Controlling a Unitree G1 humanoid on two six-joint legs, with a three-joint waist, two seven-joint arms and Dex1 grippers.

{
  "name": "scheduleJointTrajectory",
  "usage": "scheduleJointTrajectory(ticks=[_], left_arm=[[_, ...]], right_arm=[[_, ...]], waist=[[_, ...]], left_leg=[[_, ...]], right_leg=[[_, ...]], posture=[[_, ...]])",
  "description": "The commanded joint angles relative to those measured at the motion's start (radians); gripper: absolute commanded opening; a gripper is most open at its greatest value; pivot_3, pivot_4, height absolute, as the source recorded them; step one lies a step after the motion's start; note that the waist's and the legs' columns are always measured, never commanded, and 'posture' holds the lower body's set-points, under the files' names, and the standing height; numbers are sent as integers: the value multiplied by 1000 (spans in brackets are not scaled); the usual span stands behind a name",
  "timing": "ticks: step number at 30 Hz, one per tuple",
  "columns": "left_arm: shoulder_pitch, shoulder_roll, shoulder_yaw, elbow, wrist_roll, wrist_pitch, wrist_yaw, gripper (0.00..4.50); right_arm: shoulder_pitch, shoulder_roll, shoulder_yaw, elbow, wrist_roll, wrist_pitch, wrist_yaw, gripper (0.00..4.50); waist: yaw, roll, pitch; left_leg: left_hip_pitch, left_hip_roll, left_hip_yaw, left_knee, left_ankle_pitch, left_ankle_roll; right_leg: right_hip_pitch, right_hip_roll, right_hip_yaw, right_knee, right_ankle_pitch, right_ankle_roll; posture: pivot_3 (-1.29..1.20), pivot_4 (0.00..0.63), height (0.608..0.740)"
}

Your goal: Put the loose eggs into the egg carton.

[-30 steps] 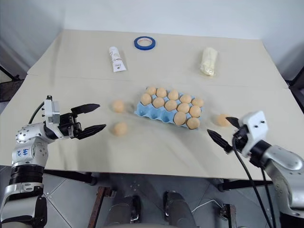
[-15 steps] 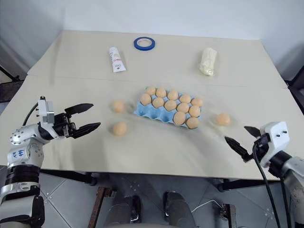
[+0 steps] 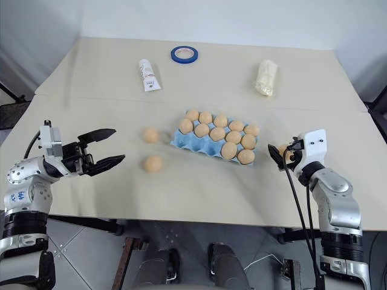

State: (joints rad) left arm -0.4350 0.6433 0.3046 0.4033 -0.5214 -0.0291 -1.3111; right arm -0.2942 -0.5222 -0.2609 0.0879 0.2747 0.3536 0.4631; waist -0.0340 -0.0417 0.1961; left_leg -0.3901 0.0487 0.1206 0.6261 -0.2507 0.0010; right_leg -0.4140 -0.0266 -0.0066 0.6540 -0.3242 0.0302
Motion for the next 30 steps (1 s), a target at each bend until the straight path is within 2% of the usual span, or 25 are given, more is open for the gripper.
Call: scheduleJointTrajectory(ticks=[1,4,5,7,12,14,18,24,27,30], left_arm=[[12,18,25,-42,-22,2,8,4500],[18,14,23,-48,-21,2,12,4500],[18,13,22,-49,-22,2,13,4500],[17,10,21,-51,-23,3,15,4500],[21,6,21,-59,-25,2,16,4500],[26,4,21,-64,-26,3,17,4500],[33,1,23,-72,-28,5,19,4500],[37,-4,20,-78,-32,6,21,4500],[38,-6,19,-80,-32,6,21,4500],[36,-7,20,-86,-33,7,26,4500]], right_arm=[[-17,0,8,36,-30,-41,-19,4483],[-28,3,33,74,-68,-55,-42,4483],[-30,6,35,81,-75,-60,-50,4310],[-28,16,32,66,-63,-53,-49,3872],[-5,19,14,-10,-42,-32,-44,2099],[8,14,10,-55,-31,-16,-39,1660],[27,14,45,-249,18,82,-15,1629],[-60,95,147,-442,83,248,-60,1620],[-103,141,215,-464,67,282,-79,1620],[-161,244,305,-394,22,281,-142,1620]], waist=[[0,0,0],[-1,0,0],[-1,0,0],[-1,0,0],[-9,0,0],[-11,0,0],[-18,0,0],[-26,0,0],[-23,0,0],[-22,0,0]], left_leg=[[0,0,0,0,0,0],[0,0,0,1,0,0],[0,0,0,1,0,0],[0,0,0,1,0,0],[0,0,0,1,0,0],[0,0,0,1,0,0],[0,0,0,1,0,0],[1,0,0,1,1,-1],[1,1,-1,1,1,-1],[0,0,-1,1,1,-1]], right_leg=[[0,0,0,0,0,0],[0,0,0,0,0,0],[0,0,0,0,0,0],[0,0,0,1,0,0],[0,0,0,1,0,0],[0,0,0,1,0,0],[0,0,0,1,0,0],[0,0,0,4,0,0],[0,0,0,4,0,0],[0,-1,0,3,0,-1]], posture=[[0,150,740],[0,150,740],[0,150,740],[0,150,740],[0,150,740],[0,150,740],[0,150,740],[0,150,740],[0,150,740],[0,150,740]])
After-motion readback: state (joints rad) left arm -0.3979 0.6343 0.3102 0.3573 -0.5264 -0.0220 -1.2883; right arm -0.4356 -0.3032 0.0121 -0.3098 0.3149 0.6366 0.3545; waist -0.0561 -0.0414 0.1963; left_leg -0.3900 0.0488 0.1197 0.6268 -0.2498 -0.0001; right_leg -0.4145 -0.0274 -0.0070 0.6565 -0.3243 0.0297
